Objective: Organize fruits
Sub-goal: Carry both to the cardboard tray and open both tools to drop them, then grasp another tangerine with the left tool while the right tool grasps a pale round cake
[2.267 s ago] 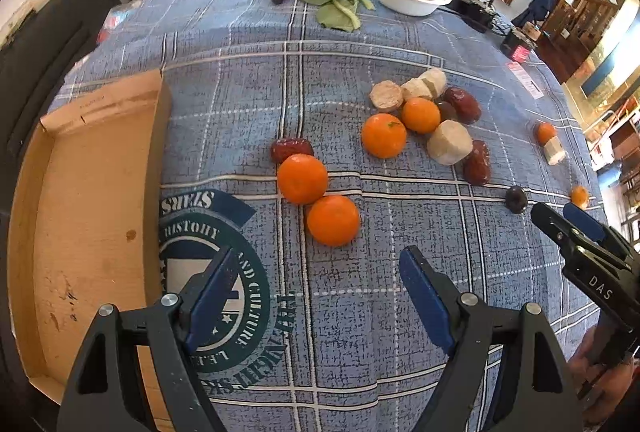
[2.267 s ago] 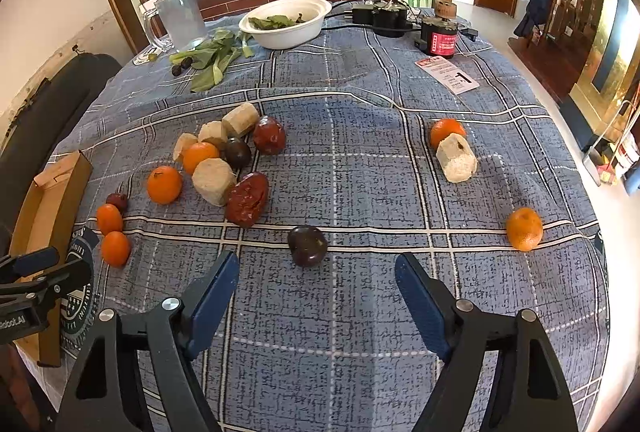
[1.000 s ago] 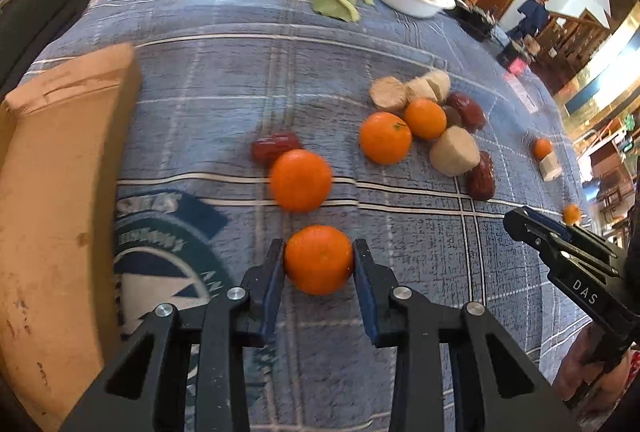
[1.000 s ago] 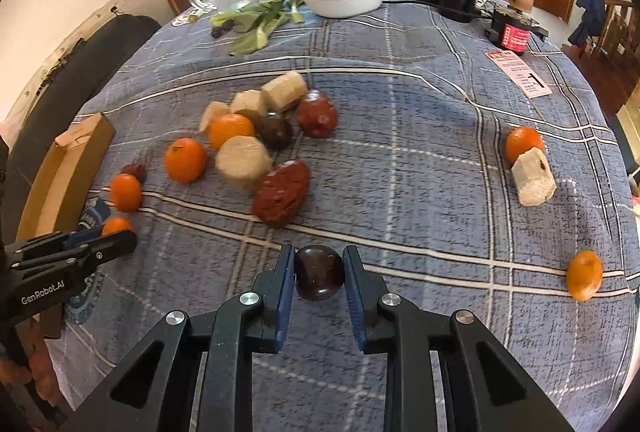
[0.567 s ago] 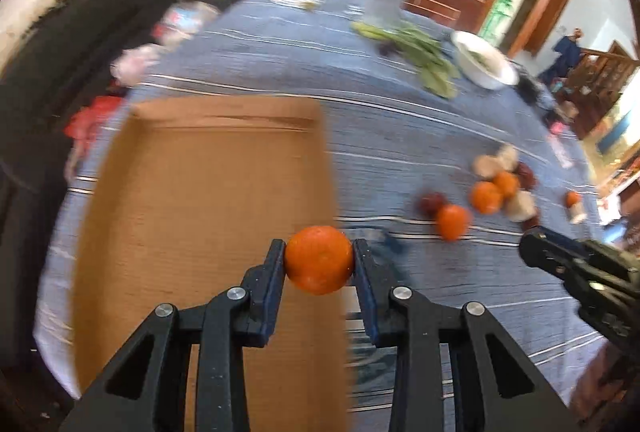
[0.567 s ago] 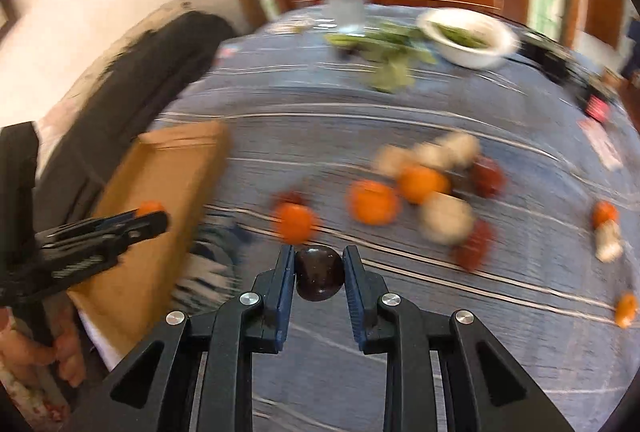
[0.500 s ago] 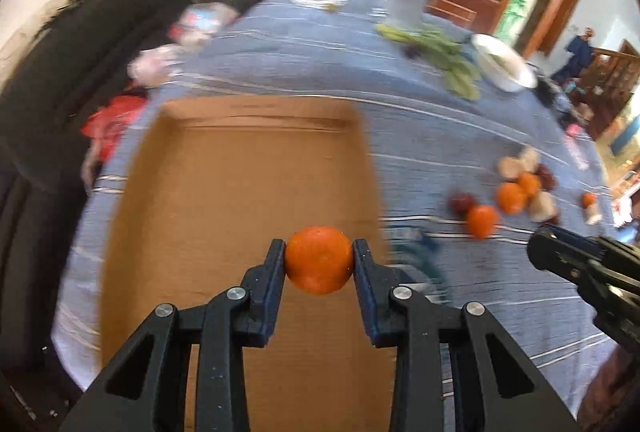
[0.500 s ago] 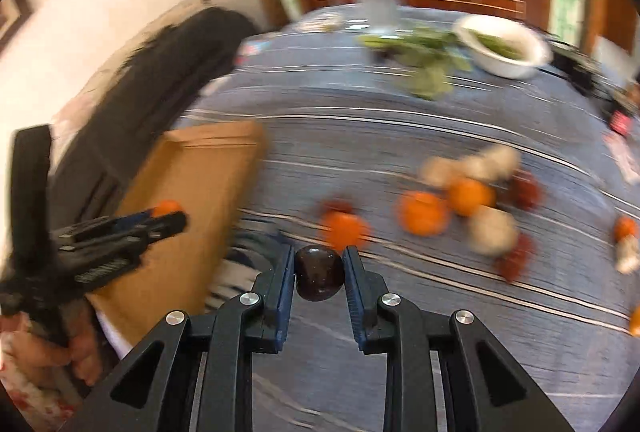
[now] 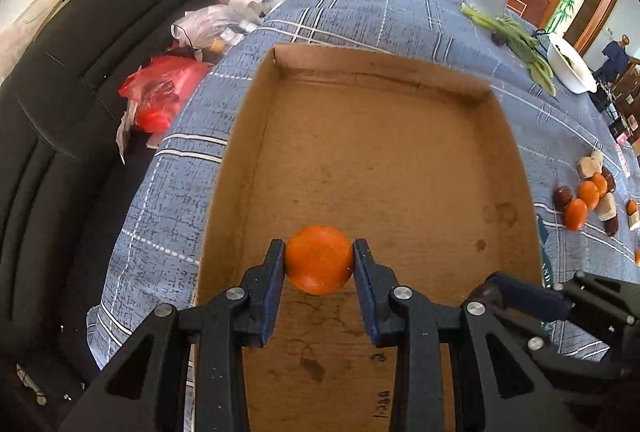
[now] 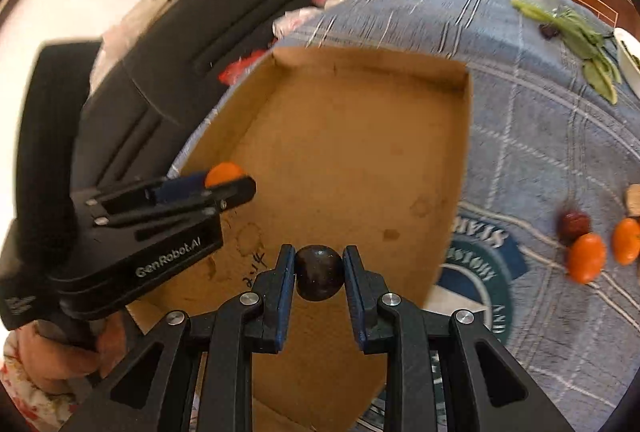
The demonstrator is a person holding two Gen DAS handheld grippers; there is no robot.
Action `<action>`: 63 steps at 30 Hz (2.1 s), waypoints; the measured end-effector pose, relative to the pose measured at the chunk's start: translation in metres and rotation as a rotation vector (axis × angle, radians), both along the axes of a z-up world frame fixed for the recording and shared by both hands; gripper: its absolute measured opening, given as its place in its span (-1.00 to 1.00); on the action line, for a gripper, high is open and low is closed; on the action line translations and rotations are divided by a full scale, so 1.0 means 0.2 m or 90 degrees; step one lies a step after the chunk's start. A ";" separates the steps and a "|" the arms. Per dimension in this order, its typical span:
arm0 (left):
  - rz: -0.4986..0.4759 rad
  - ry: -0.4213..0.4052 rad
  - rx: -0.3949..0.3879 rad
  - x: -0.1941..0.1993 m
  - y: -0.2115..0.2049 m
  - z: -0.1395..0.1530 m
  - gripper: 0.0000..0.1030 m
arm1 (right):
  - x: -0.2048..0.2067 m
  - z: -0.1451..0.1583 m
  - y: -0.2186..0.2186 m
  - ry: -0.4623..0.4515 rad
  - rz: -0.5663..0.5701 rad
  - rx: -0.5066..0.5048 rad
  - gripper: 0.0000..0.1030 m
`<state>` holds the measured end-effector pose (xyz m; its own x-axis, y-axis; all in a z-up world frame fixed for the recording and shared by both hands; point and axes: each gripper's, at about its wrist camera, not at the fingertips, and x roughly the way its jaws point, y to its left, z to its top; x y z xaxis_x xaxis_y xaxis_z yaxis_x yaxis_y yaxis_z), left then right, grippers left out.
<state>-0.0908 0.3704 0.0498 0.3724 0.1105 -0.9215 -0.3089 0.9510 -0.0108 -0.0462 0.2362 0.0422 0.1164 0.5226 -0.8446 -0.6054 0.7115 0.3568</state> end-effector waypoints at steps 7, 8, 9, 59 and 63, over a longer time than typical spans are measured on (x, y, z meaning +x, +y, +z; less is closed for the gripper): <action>-0.002 0.003 0.017 0.03 0.05 0.00 -0.23 | 0.00 -0.04 0.09 -0.004 0.017 -0.011 -0.44; -0.002 0.001 0.021 0.04 0.05 0.00 -0.07 | -0.02 -0.02 0.07 -0.009 0.018 -0.012 -0.42; -0.004 -0.004 0.024 0.04 0.05 0.01 -0.02 | -0.03 -0.02 0.07 -0.013 0.017 -0.014 -0.31; -0.180 -0.016 -0.087 0.49 -1.15 -0.15 0.09 | 0.44 -0.02 -1.37 -0.108 -0.242 -0.053 0.08; -0.177 -0.021 -0.087 0.49 -1.16 -0.16 -0.09 | 0.49 -0.05 -1.31 -0.132 -0.189 -0.090 0.08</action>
